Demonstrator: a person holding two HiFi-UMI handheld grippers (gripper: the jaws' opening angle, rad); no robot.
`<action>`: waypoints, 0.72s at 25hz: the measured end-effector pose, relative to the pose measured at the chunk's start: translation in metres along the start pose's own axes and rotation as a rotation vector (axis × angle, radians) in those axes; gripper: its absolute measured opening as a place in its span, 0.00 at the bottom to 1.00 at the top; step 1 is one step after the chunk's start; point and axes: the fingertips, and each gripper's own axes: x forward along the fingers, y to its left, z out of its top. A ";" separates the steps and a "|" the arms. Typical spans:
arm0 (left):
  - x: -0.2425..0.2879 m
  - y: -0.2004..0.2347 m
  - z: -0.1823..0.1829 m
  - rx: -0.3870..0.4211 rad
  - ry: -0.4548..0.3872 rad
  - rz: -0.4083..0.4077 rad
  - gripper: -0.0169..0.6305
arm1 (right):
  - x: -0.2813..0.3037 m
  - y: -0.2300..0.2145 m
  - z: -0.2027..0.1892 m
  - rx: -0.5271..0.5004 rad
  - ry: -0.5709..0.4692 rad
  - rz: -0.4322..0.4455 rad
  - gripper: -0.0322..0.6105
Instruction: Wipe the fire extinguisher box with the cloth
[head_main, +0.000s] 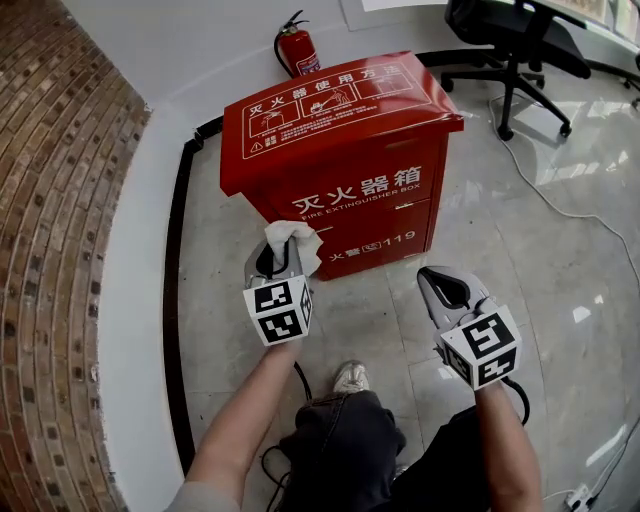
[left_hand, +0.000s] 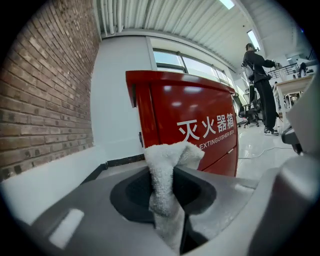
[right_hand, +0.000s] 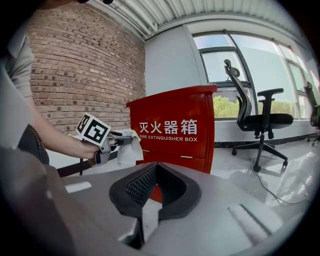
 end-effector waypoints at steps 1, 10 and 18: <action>0.004 -0.007 0.001 -0.001 -0.001 -0.004 0.18 | -0.002 -0.002 -0.002 0.001 0.004 -0.006 0.09; 0.038 -0.141 0.036 -0.013 -0.057 -0.222 0.18 | -0.044 -0.047 -0.020 0.051 0.007 -0.131 0.09; 0.069 -0.241 0.053 0.053 -0.090 -0.370 0.18 | -0.096 -0.076 -0.040 0.078 0.039 -0.272 0.09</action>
